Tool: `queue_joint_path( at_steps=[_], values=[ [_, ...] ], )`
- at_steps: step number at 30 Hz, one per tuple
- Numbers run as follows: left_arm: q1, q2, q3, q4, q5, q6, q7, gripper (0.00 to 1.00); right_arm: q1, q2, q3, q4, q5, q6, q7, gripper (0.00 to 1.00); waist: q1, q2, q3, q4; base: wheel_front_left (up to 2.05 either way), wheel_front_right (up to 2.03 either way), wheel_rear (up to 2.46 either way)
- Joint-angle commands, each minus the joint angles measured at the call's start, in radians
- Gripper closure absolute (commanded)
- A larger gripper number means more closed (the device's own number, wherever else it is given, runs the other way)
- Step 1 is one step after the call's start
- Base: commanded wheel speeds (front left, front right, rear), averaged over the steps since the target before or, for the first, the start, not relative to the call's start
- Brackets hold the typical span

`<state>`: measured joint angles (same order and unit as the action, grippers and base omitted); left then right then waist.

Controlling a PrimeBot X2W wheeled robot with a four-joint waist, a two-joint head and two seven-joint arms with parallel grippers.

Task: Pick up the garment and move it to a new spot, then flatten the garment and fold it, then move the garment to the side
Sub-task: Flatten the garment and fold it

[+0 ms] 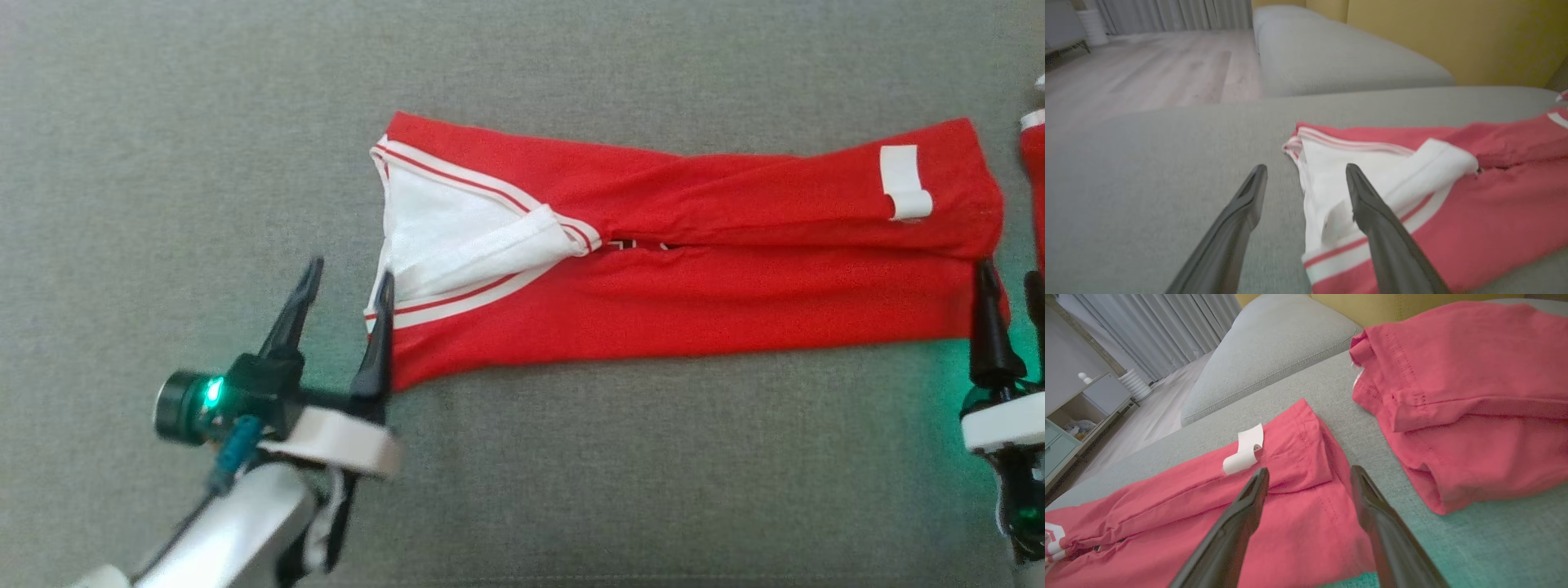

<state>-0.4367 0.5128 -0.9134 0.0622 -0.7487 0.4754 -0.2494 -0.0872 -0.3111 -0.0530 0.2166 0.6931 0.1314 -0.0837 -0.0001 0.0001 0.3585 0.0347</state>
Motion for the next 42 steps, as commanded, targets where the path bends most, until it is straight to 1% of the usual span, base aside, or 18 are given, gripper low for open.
queue_joint_path(
  at_steps=[1,3,6,10,14,15,16,17,18,20,24,27,32,35,37,39,40,42],
  values=[
    [-0.012,-0.007,0.085,-0.042,0.055,0.018,-0.012,0.0,0.004,-0.014,-0.006,-0.025,-0.015,-0.001,-0.007,0.0,0.0001,-0.0001,-0.011,0.015,0.0,0.0,0.0],
    [0.038,-0.074,0.163,-0.068,0.14,0.034,-0.012,0.0,-0.011,0.0,-0.045,-0.007,-0.031,-0.001,-0.003,0.0,0.0001,-0.0001,-0.018,0.031,0.0,0.0,0.0],
    [0.105,-0.164,0.249,-0.1,0.251,0.027,-0.012,0.0,-0.046,0.004,-0.101,0.041,-0.056,-0.001,0.023,0.0,0.0001,-0.0001,-0.025,0.06,0.0,0.0,0.0],
    [0.178,-0.251,0.31,-0.118,0.358,-0.019,-0.012,0.0,-0.097,0.001,-0.153,0.125,-0.094,-0.001,0.083,0.0,0.0001,-0.0001,-0.031,0.101,0.0,0.0,0.0],
    [0.224,-0.307,0.347,-0.117,0.432,-0.067,-0.012,0.0,-0.116,0.009,-0.185,0.208,-0.124,-0.001,0.161,0.0,0.0001,-0.0001,-0.038,0.138,0.0,0.0,0.0],
    [0.232,-0.318,0.356,-0.117,0.447,-0.077,-0.012,0.0,-0.116,0.013,-0.192,0.223,-0.13,-0.001,0.18,0.02,0.0001,-0.0001,-0.04,0.146,0.0,0.0,0.0],
    [0.238,-0.328,0.367,-0.118,0.461,-0.086,-0.012,0.0,-0.114,0.018,-0.202,0.238,-0.133,-0.001,0.198,0.16,0.0001,-0.0001,-0.041,0.153,0.0,0.0,0.0],
    [0.245,-0.335,0.377,-0.119,0.474,-0.094,-0.012,0.0,-0.112,0.024,-0.21,0.248,-0.135,-0.001,0.212,0.25,0.0001,-0.0001,-0.042,0.158,0.0,0.0,0.0],
    [0.251,-0.341,0.388,-0.118,0.485,-0.102,-0.012,0.0,-0.111,0.03,-0.215,0.25,-0.14,-0.001,0.219,0.39,0.0001,-0.0001,-0.043,0.16,0.0,0.0,0.0],
    [0.26,-0.353,0.409,-0.119,0.505,-0.117,-0.012,0.0,-0.105,0.043,-0.218,0.243,-0.139,-0.001,0.227,1.0,0.0001,-0.0001,-0.046,0.163,0.0,0.0,0.0],
    [0.274,-0.368,0.438,-0.113,0.526,-0.14,-0.012,0.0,-0.095,0.053,-0.213,0.216,-0.131,-0.001,0.216,1.0,0.0001,-0.0001,-0.055,0.158,0.0,0.0,0.0],
    [0.288,-0.381,0.461,-0.108,0.543,-0.163,-0.012,0.0,-0.087,0.047,-0.215,0.187,-0.13,-0.001,0.199,1.0,0.0001,-0.0001,-0.068,0.144,0.0,0.0,0.0],
    [0.303,-0.4,0.484,-0.102,0.569,-0.198,-0.012,0.0,-0.085,-0.008,-0.254,0.12,-0.142,-0.001,0.199,1.0,0.0001,-0.0001,-0.088,0.116,0.0,0.0,0.0],
    [0.31,-0.408,0.5,-0.097,0.581,-0.211,-0.012,0.0,-0.086,-0.048,-0.297,0.06,-0.139,-0.001,0.234,1.0,0.0001,-0.0001,-0.1,0.101,0.0,0.0,0.0],
    [0.316,-0.413,0.511,-0.094,0.587,-0.218,-0.012,0.0,-0.093,-0.06,-0.321,0.007,-0.127,-0.001,0.259,1.0,0.0001,-0.0001,-0.107,0.091,0.0,0.0,0.0],
    [0.321,-0.418,0.52,-0.09,0.591,-0.226,-0.012,0.0,-0.107,-0.052,-0.33,-0.056,-0.109,-0.001,0.284,1.0,0.0001,-0.0001,-0.114,0.084,0.0,0.0,0.0],
    [0.324,-0.424,0.524,-0.084,0.592,-0.236,-0.012,0.0,-0.121,-0.025,-0.311,-0.133,-0.09,-0.001,0.311,1.0,0.0001,-0.0001,-0.121,0.082,0.0,0.0,0.0],
    [0.324,-0.431,0.526,-0.079,0.595,-0.245,-0.012,0.0,-0.135,0.017,-0.272,-0.212,-0.067,-0.001,0.338,1.0,0.0001,-0.0001,-0.127,0.083,0.0,0.0,0.0]
  ],
)
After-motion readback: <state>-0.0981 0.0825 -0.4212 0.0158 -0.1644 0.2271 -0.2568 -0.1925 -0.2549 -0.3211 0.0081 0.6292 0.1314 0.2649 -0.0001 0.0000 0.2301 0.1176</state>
